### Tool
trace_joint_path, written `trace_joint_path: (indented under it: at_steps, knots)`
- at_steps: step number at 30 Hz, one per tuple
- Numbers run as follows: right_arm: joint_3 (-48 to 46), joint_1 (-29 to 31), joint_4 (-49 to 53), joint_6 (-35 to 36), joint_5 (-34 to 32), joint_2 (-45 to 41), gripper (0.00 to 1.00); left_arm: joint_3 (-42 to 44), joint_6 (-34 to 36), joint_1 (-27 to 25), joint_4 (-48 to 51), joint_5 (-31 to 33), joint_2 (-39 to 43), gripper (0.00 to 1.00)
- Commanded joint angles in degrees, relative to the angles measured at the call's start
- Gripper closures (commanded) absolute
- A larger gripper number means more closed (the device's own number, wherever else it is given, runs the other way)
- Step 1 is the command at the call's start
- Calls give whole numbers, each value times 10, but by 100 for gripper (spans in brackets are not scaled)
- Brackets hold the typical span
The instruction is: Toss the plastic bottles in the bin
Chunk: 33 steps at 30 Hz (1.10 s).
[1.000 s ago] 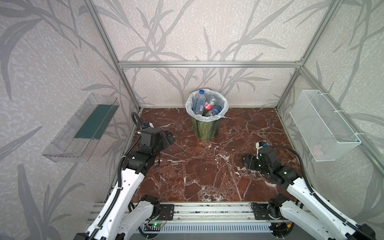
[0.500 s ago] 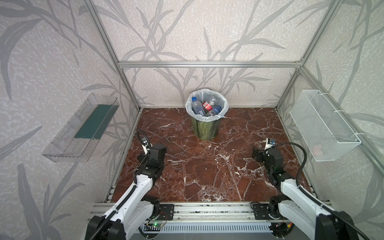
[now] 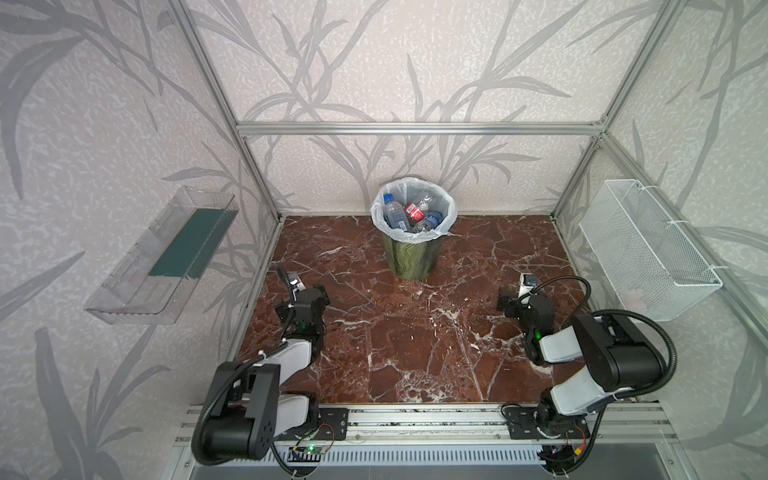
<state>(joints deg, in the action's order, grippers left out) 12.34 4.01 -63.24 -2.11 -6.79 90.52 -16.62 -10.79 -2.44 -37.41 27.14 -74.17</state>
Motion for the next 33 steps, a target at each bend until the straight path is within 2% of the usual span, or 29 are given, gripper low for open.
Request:
trace_joint_path:
  at_steps: [1, 3, 5, 7, 9, 11, 16, 20, 33]
  knots:
    - [45, -3, 38, 15, 26, -28, 1, -11, 44, 14, -120, -66, -52, 1]
    - [67, -3, 27, 22, 45, 1, 1, -27, 41, 22, -146, -77, -111, 1]
    - [94, -3, 111, 29, 55, -17, 1, -52, 61, 20, -148, -98, -147, 1]
    - [97, -1, 115, 36, 57, -19, 1, -68, 52, 22, -76, -106, -126, 1]
    - [82, 0, 50, 37, 55, 5, 1, -59, 56, 22, -119, -102, -138, 1]
    - [90, 0, 95, 37, 54, -11, 1, -65, 56, 22, -95, -104, -131, 1]
    - [78, 3, 52, 50, 78, -1, 1, -67, 59, 21, -85, -112, -128, 1]
    - [94, 2, 85, 57, 96, -2, 1, -66, 61, 21, -91, -111, -130, 1]
    - [95, 2, 84, 56, 97, -1, 1, -66, 61, 21, -91, -112, -130, 1]
